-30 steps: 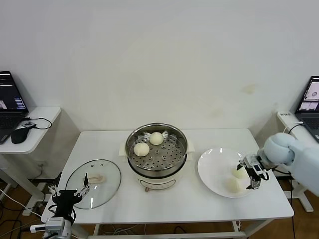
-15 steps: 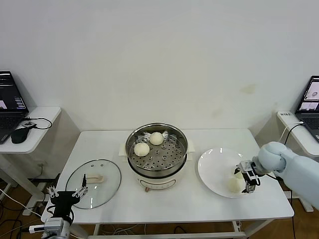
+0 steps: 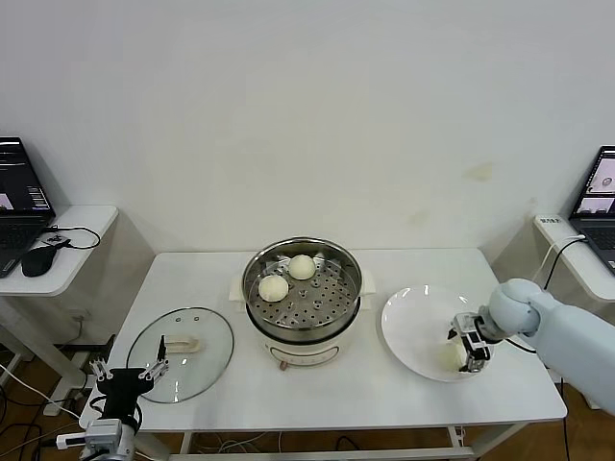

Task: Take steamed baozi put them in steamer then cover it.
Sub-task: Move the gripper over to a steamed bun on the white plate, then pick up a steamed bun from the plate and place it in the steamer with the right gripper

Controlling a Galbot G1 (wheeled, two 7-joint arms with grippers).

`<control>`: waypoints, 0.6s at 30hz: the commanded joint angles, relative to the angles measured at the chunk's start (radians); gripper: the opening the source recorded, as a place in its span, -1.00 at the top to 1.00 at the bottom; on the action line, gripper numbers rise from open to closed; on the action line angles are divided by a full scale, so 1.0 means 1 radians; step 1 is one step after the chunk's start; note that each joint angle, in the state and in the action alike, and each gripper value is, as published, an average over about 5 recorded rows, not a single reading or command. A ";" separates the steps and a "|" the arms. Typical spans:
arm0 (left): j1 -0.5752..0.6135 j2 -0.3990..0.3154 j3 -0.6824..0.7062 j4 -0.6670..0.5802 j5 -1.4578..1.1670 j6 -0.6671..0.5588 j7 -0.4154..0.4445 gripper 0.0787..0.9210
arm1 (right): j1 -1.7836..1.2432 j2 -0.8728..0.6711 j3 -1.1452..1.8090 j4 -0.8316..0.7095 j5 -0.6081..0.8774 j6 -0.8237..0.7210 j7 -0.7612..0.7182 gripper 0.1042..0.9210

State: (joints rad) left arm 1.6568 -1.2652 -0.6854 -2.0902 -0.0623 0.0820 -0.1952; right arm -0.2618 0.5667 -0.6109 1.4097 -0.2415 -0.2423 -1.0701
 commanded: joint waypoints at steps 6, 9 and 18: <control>0.001 -0.002 -0.002 -0.003 -0.001 0.001 0.000 -0.77 | 0.002 0.007 0.006 -0.002 0.003 -0.011 -0.012 -0.27; 0.002 -0.003 -0.002 -0.006 -0.001 0.001 0.000 -0.77 | 0.008 0.003 0.023 0.004 0.009 -0.010 -0.022 -0.23; -0.004 0.001 -0.010 -0.017 -0.009 0.005 0.001 -0.77 | 0.222 -0.049 -0.025 0.060 0.121 -0.017 -0.066 -0.20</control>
State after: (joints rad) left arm 1.6531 -1.2647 -0.6943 -2.1061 -0.0701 0.0862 -0.1952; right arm -0.2021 0.5463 -0.5942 1.4399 -0.1991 -0.2554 -1.1121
